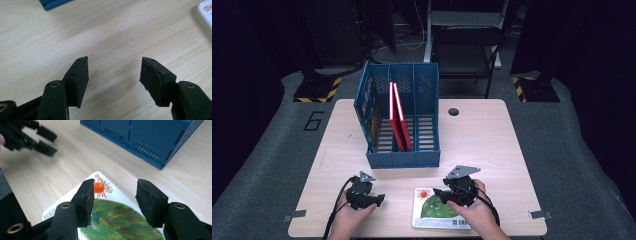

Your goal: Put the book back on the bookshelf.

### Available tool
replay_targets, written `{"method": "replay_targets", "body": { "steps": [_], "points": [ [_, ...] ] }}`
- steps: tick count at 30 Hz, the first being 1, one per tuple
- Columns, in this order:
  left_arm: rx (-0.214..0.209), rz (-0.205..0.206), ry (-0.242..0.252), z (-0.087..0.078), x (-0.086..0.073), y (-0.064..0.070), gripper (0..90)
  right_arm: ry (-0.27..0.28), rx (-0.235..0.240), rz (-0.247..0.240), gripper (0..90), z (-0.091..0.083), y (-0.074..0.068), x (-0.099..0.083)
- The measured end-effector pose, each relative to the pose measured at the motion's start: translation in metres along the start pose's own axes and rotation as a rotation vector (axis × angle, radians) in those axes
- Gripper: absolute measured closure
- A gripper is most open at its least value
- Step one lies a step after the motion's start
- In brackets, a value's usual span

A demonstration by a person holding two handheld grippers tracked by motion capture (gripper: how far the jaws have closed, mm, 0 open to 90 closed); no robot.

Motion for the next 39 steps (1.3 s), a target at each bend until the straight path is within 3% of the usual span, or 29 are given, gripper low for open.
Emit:
{"method": "replay_targets", "body": {
  "steps": [4, 10, 15, 17, 20, 21, 26, 28, 30, 34, 37, 39],
  "points": [
    [-0.016, -0.005, 0.038, -0.007, 0.009, 0.002, 39.4, -0.025, 0.008, -0.029, 48.3, 0.008, 0.0, -0.013],
    [-0.014, 0.0, 0.046, -0.015, 0.029, 0.003, 36.1, -0.022, 0.01, -0.072, 48.0, 0.011, 0.004, -0.023],
    [-0.003, 0.006, 0.078, -0.029, 0.053, 0.001, 33.8, -0.018, 0.039, -0.024, 48.1, 0.017, 0.009, -0.031],
    [-0.003, 0.021, 0.087, -0.038, 0.068, -0.001, 32.4, -0.014, 0.014, -0.037, 48.3, 0.021, 0.014, -0.032],
    [-0.003, 0.025, 0.103, -0.044, 0.081, -0.002, 32.3, -0.037, 0.065, -0.017, 46.9, 0.024, 0.016, -0.034],
    [-0.002, 0.026, 0.106, -0.046, 0.085, -0.002, 32.2, -0.036, 0.063, -0.02, 45.8, 0.024, 0.016, -0.036],
    [-0.008, 0.02, 0.118, -0.055, 0.102, -0.003, 32.2, -0.075, 0.069, -0.084, 48.7, 0.029, 0.014, -0.04],
    [-0.019, 0.001, 0.13, -0.058, 0.109, -0.004, 32.2, -0.071, 0.081, -0.107, 49.6, 0.031, 0.012, -0.04],
    [-0.018, 0.006, 0.127, -0.061, 0.113, -0.005, 32.3, -0.076, 0.075, -0.14, 50.2, 0.031, 0.012, -0.041],
    [-0.009, 0.015, 0.145, -0.069, 0.133, -0.005, 32.7, -0.072, 0.095, -0.105, 50.2, 0.034, 0.011, -0.042],
    [0.01, 0.016, 0.171, -0.072, 0.147, -0.004, 32.3, -0.081, 0.108, -0.043, 48.1, 0.032, 0.011, -0.042],
    [0.013, 0.014, 0.178, -0.072, 0.156, -0.004, 29.9, -0.085, 0.097, -0.051, 48.1, 0.031, 0.014, -0.041]
  ]
}}
Point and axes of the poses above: each handheld gripper's, and its own axes: z roughly forward along the jaws, x roughly out of its top, y roughly to its right, the point moved 4 cm from there along z, roughly forward along the jaws, and after that the axes turned 10 degrees about z, right-handed, at the moved point
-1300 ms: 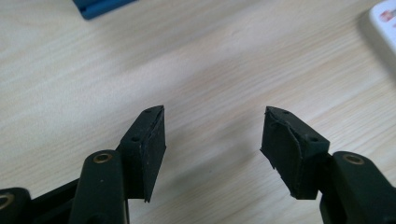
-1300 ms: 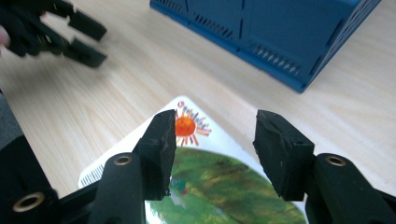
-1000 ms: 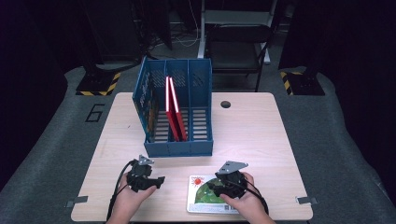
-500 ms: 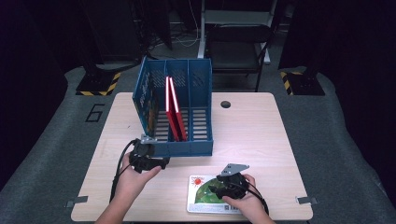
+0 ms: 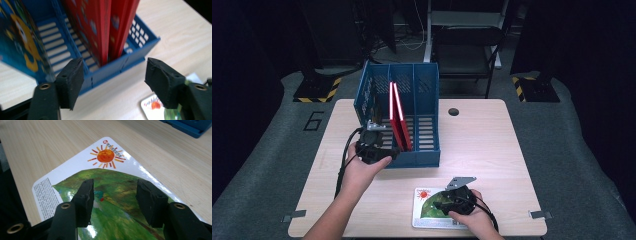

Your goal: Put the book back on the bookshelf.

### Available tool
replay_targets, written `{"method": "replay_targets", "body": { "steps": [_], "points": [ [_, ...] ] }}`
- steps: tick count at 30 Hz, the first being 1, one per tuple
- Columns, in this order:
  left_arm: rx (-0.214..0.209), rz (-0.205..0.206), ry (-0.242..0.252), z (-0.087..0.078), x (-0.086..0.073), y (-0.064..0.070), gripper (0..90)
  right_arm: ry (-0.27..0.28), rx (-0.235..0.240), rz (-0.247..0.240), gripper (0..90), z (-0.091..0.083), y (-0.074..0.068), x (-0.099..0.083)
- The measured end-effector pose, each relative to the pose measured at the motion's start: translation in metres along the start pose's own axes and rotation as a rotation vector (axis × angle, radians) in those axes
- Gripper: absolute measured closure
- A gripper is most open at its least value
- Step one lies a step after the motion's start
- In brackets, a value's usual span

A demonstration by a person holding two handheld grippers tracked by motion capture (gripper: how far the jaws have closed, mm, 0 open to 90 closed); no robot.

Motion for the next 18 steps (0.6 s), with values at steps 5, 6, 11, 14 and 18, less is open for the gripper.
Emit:
{"method": "replay_targets", "body": {
  "steps": [5, 6, 11, 14, 18],
  "points": [
    [0.007, 0.004, 0.009, 0.003, 0.019, 0.002, 28.5, 0.0, -0.036, -0.021, 47.5, 0.001, -0.003, -0.001],
    [0.004, 0.012, 0.006, 0.003, 0.022, 0.002, 28.5, -0.004, -0.035, -0.031, 47.2, 0.001, -0.003, -0.001],
    [0.019, -0.01, 0.013, 0.007, 0.033, 0.0, 28.5, -0.005, -0.039, -0.041, 45.7, 0.001, -0.005, -0.002],
    [0.028, -0.008, 0.013, 0.009, 0.039, -0.003, 28.1, -0.012, -0.045, -0.053, 44.5, 0.001, -0.006, -0.002],
    [0.035, -0.018, 0.015, 0.011, 0.046, -0.007, 27.6, -0.015, -0.05, -0.06, 43.1, 0.002, -0.007, -0.002]
  ]
}}
Point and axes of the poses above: each handheld gripper's, and its own axes: z roughly forward along the jaws, x roughly out of its top, y roughly to its right, the point moved 4 cm from there along z, roughly forward along the jaws, and after that the axes turned 10 degrees about z, right-handed, at the moved point
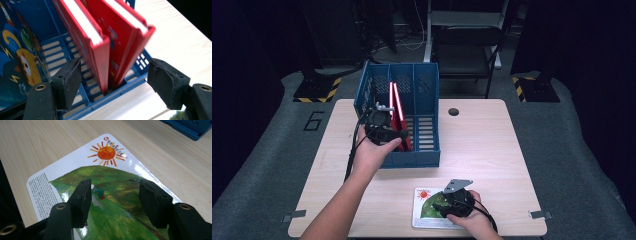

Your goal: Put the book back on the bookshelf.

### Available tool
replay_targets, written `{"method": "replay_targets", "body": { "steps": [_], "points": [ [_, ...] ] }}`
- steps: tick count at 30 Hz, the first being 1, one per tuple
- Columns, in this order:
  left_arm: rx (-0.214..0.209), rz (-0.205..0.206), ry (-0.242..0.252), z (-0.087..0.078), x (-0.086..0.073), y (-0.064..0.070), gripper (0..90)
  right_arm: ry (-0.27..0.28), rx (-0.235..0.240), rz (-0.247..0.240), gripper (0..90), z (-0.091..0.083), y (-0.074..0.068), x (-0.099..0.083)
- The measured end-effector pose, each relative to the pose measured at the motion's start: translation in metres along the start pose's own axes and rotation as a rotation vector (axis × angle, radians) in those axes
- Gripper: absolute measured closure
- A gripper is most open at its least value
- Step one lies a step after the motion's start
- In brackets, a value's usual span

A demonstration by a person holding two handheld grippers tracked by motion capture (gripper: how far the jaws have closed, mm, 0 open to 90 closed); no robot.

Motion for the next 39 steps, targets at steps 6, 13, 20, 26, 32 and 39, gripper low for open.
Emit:
{"method": "replay_targets", "body": {
  "steps": [6, 13, 20, 26, 32, 39],
  "points": [
    [0.019, 0.001, -0.003, 0.004, 0.011, -0.005, 28.6, -0.001, -0.003, -0.013, 42.7, 0.0, 0.0, 0.0],
    [0.029, -0.008, -0.014, 0.01, 0.018, -0.007, 32.2, 0.001, -0.006, -0.006, 42.5, 0.0, 0.0, -0.001],
    [0.036, -0.028, -0.022, 0.011, 0.018, -0.011, 38.5, 0.016, -0.006, -0.01, 42.5, 0.0, 0.001, -0.001],
    [0.053, -0.04, -0.029, 0.009, 0.018, -0.015, 47.3, 0.022, -0.005, 0.019, 42.5, 0.001, -0.001, 0.0],
    [0.069, -0.045, -0.05, 0.009, 0.022, -0.015, 47.0, 0.009, 0.001, 0.025, 42.5, 0.0, 0.0, 0.0],
    [0.088, -0.101, -0.083, 0.015, 0.031, -0.017, 46.0, 0.01, 0.007, 0.032, 42.5, 0.0, 0.0, 0.0]
  ]
}}
Point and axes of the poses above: each handheld gripper's, and its own axes: z roughly forward along the jaws, x roughly out of its top, y roughly to its right, the point moved 4 cm from there along z, roughly forward along the jaws, and after that the axes turned 10 degrees about z, right-handed, at the moved point
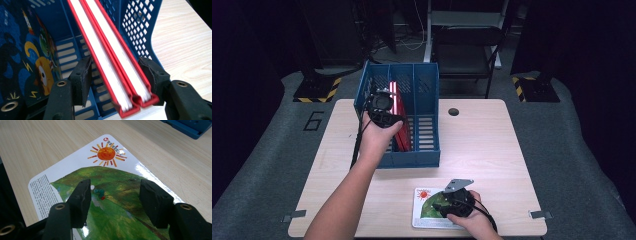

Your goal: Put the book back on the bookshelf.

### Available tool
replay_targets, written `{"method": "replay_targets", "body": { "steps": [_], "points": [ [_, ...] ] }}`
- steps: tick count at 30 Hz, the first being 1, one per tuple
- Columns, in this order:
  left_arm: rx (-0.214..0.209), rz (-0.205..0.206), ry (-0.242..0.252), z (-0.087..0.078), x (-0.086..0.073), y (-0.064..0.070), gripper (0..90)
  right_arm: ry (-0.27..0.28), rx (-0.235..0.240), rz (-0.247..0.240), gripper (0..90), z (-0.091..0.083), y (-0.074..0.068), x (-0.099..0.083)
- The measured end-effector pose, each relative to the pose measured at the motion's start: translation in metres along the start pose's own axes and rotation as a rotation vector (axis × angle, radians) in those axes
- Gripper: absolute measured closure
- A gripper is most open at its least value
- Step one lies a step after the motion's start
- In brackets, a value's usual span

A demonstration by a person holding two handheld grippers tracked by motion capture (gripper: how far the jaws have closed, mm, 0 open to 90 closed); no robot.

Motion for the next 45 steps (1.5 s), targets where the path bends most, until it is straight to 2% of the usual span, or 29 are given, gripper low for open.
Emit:
{"method": "replay_targets", "body": {
  "steps": [2, 6, 11, 13, 15, 20, 22, 23, 25, 26, 27, 31, 33, 34, 38, 43, 45],
  "points": [
    [0.003, -0.002, -0.007, 0.001, 0.001, -0.001, 46.1, 0.009, 0.006, -0.003, 42.5, 0.0, 0.0, 0.0],
    [0.004, -0.056, -0.04, 0.01, 0.005, -0.003, 46.3, -0.006, 0.006, -0.003, 42.6, -0.001, 0.001, 0.0],
    [0.025, -0.088, -0.055, 0.013, 0.011, -0.006, 47.4, -0.004, 0.007, 0.001, 42.5, -0.001, 0.001, 0.0],
    [0.015, -0.111, -0.057, 0.014, 0.013, -0.007, 47.9, 0.004, 0.021, 0.002, 42.6, -0.001, 0.001, 0.0],
    [0.01, -0.132, -0.064, 0.015, 0.016, -0.007, 48.0, 0.006, 0.007, 0.008, 42.6, 0.0, 0.001, 0.0],
    [0.011, -0.134, -0.078, 0.015, 0.017, -0.008, 48.4, 0.005, 0.026, 0.008, 42.6, -0.001, 0.001, 0.0],
    [0.009, -0.153, -0.075, 0.015, 0.017, -0.008, 49.1, -0.003, 0.016, 0.012, 42.6, -0.001, 0.002, 0.0],
    [0.01, -0.149, -0.078, 0.015, 0.017, -0.009, 49.3, -0.006, 0.018, 0.019, 42.6, -0.001, 0.002, 0.0],
    [0.009, -0.165, -0.078, 0.015, 0.019, -0.009, 49.3, 0.007, 0.024, 0.025, 42.6, -0.001, 0.002, 0.0],
    [0.011, -0.171, -0.078, 0.015, 0.021, -0.009, 49.3, -0.003, 0.024, 0.028, 42.6, -0.001, 0.002, 0.0],
    [0.012, -0.17, -0.073, 0.016, 0.022, -0.009, 49.1, -0.006, 0.026, 0.043, 42.6, -0.001, 0.002, 0.0],
    [0.012, -0.181, -0.073, 0.016, 0.025, -0.009, 48.8, -0.003, 0.031, 0.036, 42.6, -0.001, 0.003, 0.0],
    [0.012, -0.19, -0.07, 0.017, 0.027, -0.007, 48.9, 0.007, 0.036, 0.053, 42.7, -0.001, 0.003, 0.0],
    [0.013, -0.189, -0.073, 0.017, 0.027, -0.007, 48.9, -0.002, 0.046, 0.049, 42.7, -0.002, 0.003, 0.0],
    [0.022, -0.18, -0.07, 0.017, 0.028, -0.007, 49.0, 0.014, 0.039, 0.055, 42.7, -0.001, 0.004, 0.0],
    [0.009, -0.203, -0.066, 0.018, 0.029, -0.01, 48.3, -0.002, 0.048, 0.061, 42.7, -0.002, 0.004, 0.0],
    [0.005, -0.21, -0.066, 0.018, 0.03, -0.009, 48.0, 0.008, 0.05, 0.07, 42.7, -0.002, 0.004, 0.0]
  ]
}}
Point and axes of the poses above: each handheld gripper's, and its own axes: z roughly forward along the jaws, x roughly out of its top, y roughly to its right, the point moved 4 cm from there along z, roughly forward along the jaws, and after that the axes turned 10 degrees about z, right-handed, at the moved point
